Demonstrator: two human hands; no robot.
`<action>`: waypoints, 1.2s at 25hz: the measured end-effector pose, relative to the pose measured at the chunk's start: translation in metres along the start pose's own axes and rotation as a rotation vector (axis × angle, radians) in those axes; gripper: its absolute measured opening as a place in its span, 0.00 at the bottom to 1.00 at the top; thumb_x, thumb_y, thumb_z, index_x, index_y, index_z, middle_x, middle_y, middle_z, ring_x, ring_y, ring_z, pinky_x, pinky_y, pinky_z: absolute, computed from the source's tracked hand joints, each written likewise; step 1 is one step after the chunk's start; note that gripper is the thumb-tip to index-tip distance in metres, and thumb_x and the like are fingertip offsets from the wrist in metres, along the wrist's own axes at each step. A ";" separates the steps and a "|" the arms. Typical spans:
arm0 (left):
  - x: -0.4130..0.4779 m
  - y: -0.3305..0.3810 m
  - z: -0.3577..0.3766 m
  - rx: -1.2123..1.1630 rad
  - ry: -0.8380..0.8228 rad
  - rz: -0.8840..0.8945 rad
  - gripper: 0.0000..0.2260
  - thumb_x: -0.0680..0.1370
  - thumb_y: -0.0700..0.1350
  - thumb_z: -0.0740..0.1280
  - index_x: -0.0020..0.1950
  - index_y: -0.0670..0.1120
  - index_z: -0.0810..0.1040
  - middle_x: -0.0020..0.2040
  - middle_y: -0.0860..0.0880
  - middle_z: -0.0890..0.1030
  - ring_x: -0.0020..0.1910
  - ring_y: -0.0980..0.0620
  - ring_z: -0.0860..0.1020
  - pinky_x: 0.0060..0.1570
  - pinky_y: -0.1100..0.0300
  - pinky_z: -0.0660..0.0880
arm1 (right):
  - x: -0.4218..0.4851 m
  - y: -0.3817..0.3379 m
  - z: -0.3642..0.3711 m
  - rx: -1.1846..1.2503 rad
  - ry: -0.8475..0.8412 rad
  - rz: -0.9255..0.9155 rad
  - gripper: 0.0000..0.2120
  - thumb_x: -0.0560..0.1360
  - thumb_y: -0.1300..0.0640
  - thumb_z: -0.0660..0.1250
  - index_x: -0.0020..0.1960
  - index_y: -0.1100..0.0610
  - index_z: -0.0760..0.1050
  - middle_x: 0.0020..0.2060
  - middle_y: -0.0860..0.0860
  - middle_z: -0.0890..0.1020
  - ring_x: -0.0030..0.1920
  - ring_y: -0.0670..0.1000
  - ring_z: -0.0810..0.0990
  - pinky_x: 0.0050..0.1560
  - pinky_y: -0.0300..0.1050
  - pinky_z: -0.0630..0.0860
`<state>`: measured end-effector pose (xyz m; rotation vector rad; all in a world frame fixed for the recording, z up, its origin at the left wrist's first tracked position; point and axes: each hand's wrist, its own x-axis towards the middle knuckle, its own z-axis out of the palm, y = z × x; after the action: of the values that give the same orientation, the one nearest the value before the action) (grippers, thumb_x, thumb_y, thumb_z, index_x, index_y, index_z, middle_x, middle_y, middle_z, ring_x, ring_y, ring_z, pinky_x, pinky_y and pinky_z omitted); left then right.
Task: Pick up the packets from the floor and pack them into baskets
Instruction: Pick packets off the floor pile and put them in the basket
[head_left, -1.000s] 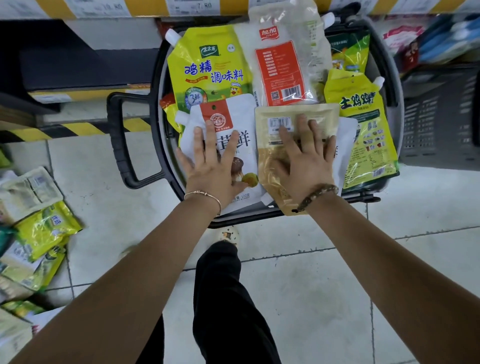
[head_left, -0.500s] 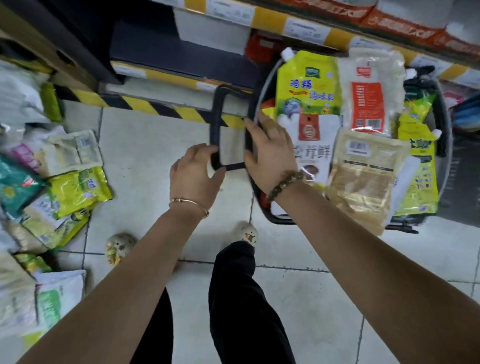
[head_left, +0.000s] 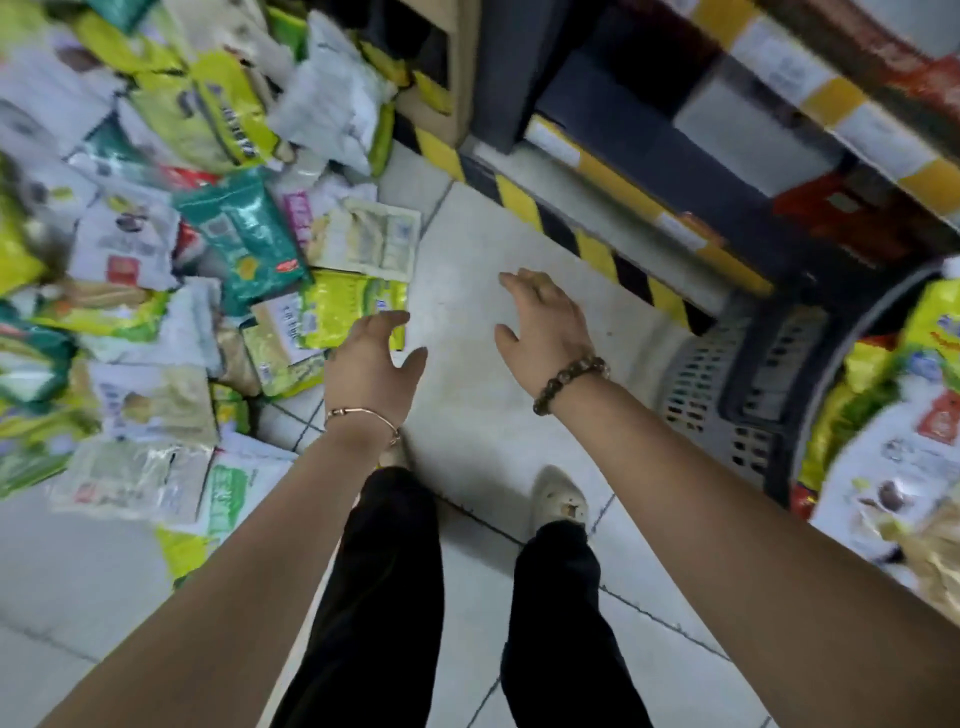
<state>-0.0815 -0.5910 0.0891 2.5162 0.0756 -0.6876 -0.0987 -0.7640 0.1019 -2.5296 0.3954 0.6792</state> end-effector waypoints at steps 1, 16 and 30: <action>0.006 -0.018 -0.006 -0.002 -0.005 -0.044 0.18 0.75 0.46 0.68 0.65 0.48 0.74 0.64 0.46 0.75 0.60 0.44 0.75 0.57 0.50 0.72 | 0.010 -0.012 0.010 -0.008 -0.025 -0.010 0.25 0.78 0.56 0.60 0.74 0.54 0.60 0.72 0.54 0.62 0.72 0.53 0.62 0.72 0.48 0.58; 0.130 -0.188 0.045 0.181 -0.209 -0.162 0.21 0.77 0.50 0.65 0.69 0.51 0.68 0.67 0.47 0.71 0.62 0.43 0.73 0.61 0.50 0.68 | 0.198 -0.075 0.158 -0.222 -0.281 -0.037 0.24 0.77 0.56 0.61 0.72 0.54 0.61 0.69 0.56 0.66 0.67 0.57 0.67 0.66 0.52 0.66; 0.223 -0.238 0.166 0.723 -0.369 0.260 0.50 0.73 0.57 0.68 0.72 0.51 0.28 0.70 0.45 0.26 0.75 0.41 0.35 0.69 0.36 0.41 | 0.373 -0.049 0.232 -0.328 -0.223 -0.096 0.32 0.74 0.50 0.68 0.73 0.53 0.58 0.70 0.56 0.62 0.70 0.58 0.63 0.65 0.54 0.65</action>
<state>-0.0082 -0.4880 -0.2549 2.9125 -0.7394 -1.2156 0.1415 -0.6568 -0.2535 -2.7124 0.0881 1.0483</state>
